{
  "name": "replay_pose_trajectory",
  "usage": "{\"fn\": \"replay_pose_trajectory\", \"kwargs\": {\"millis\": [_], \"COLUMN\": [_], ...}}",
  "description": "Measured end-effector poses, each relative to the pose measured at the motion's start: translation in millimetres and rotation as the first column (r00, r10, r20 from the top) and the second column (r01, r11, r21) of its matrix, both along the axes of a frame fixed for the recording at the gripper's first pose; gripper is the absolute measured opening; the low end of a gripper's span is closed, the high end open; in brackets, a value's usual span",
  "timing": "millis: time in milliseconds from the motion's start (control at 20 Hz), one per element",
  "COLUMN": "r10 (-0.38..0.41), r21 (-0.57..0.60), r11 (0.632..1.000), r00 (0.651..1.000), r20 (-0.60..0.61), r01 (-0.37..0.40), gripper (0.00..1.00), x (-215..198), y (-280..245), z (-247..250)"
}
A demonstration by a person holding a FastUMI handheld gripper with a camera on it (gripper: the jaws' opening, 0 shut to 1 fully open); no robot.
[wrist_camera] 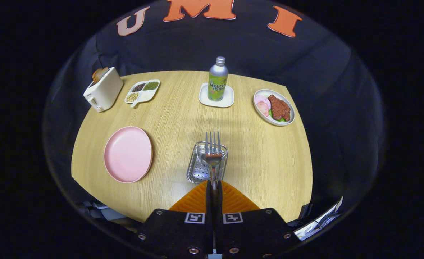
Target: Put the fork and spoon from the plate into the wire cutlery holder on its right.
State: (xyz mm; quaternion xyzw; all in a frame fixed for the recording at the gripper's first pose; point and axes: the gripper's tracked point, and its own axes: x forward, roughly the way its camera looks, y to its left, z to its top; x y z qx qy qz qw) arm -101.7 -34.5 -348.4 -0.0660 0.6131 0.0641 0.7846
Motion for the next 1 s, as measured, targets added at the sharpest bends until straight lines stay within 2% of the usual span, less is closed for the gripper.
{"fn": "replay_pose_trajectory", "kwargs": {"millis": [250, 350, 600, 1000], "r10": [0.04, 0.034, 0.037, 0.037], "r21": [-0.025, -0.026, -0.039, 0.015], "r11": [0.999, 0.999, 0.998, 0.999], "r00": [0.995, 0.992, 0.989, 0.993], "r20": [-0.087, -0.124, -0.14, -0.113], "r01": [-0.043, -0.037, -0.043, -0.036], "gripper": [0.04, 0.04, 0.06, 0.1], "x": [-4.3, -9.2, -7.0, -4.4], "y": [-3.3, -1.7, -0.6, 6.5], "z": [-17.4, -25.2, -32.8, -25.6]}}
